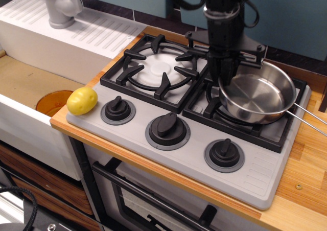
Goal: Put pot or pan on stove and put potato in pot or pan
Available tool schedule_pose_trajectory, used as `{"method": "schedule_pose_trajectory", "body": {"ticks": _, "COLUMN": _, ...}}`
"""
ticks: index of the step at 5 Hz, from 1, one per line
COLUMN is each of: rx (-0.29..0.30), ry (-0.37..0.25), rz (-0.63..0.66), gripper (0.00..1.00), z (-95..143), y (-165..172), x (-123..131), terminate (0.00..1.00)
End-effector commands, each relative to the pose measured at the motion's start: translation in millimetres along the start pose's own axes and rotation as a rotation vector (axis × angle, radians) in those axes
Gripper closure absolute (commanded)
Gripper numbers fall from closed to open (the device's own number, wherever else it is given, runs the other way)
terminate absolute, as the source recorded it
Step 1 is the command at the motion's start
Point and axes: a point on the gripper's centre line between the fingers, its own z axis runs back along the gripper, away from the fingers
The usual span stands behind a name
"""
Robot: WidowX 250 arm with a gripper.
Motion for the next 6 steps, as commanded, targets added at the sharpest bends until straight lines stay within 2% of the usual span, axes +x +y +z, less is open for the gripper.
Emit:
{"method": "schedule_pose_trajectory", "body": {"ticks": 1, "rx": -0.008, "ry": -0.084, "rz": -0.003, "gripper": 1.0, "z": 42, "y": -12, "x": 15, "terminate": 0.0}}
{"method": "schedule_pose_trajectory", "body": {"ticks": 3, "rx": 0.042, "ry": -0.001, "rz": -0.021, "gripper": 1.0, "z": 92, "y": -6, "x": 15, "terminate": 0.0}}
{"method": "schedule_pose_trajectory", "body": {"ticks": 5, "rx": 0.092, "ry": 0.002, "rz": -0.164, "gripper": 1.0, "z": 114, "y": 55, "x": 19, "terminate": 0.0}}
{"method": "schedule_pose_trajectory", "body": {"ticks": 6, "rx": 0.093, "ry": -0.004, "rz": -0.214, "gripper": 1.0, "z": 117, "y": 81, "x": 20, "terminate": 0.0}}
